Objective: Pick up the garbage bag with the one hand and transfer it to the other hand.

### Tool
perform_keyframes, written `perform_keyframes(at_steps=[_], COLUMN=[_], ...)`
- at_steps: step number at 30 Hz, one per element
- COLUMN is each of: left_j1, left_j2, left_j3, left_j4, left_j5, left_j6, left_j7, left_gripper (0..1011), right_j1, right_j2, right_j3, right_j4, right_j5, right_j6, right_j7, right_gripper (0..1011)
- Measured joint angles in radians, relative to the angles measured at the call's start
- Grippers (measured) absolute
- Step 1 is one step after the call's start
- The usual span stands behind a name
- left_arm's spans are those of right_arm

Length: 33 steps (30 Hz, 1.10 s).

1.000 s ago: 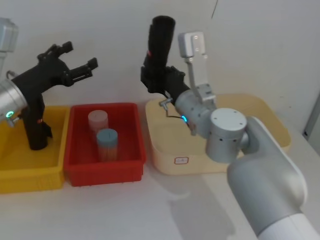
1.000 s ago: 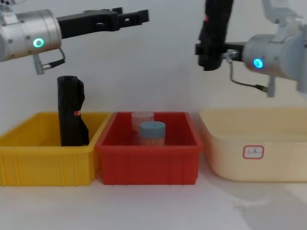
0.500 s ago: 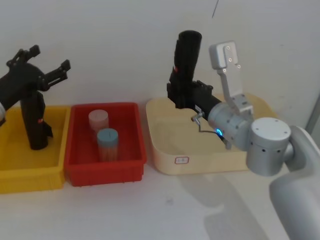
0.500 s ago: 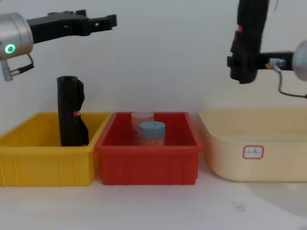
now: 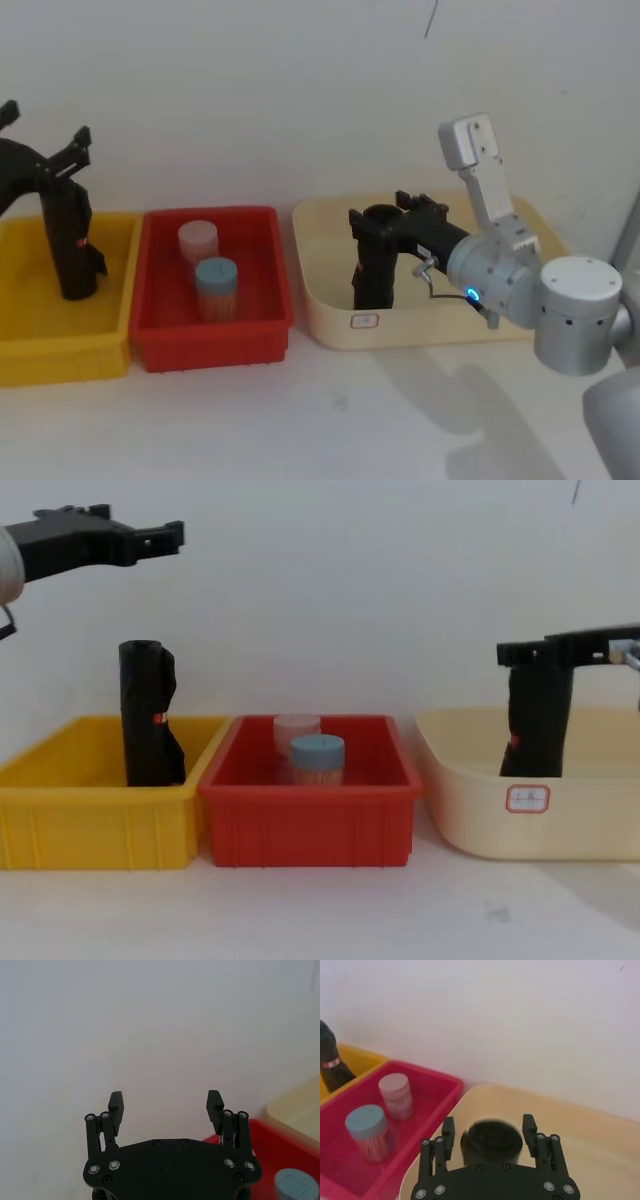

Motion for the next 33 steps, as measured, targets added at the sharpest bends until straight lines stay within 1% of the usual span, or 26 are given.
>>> perform_keyframes(at_steps=[1,3,4,8,16,28,33], left_j1=[0.013,0.023,0.036,0.058,0.092,0.112,0.117], left_j2=[0.002,0.004,0.006,0.011,0.017,0.020,0.021], left_j3=[-0.005,-0.010,-0.014,-0.024,-0.038,-0.047,-0.049], left_j4=[-0.015,-0.028,-0.042,-0.067,-0.103,-0.126,-0.132], left_j5=[0.012,0.026,0.037,0.063,0.098,0.120,0.125], left_j6=[0.004,0.008,0.011,0.017,0.025,0.030,0.031], left_j7=[0.023,0.050,0.071,0.117,0.180,0.220,0.229], left_gripper=[1000,1000,1000,1000,1000,1000,1000], right_j1=[-0.002,-0.005,-0.008,-0.014,-0.023,-0.030,-0.039], right_j2=[0.002,0.007,0.011,0.018,0.029,0.039,0.058], right_j3=[0.000,0.000,0.000,0.000,0.000,-0.002,-0.008], right_j4=[-0.002,-0.006,-0.009,-0.017,-0.027,-0.039,-0.063], right_j5=[0.001,0.002,0.002,0.004,0.006,0.008,0.006], right_j6=[0.003,0.008,0.012,0.019,0.030,0.034,0.043], right_j7=[0.001,0.004,0.007,0.011,0.018,0.021,0.025], right_gripper=[828,896,912,999,1001,1002,1001])
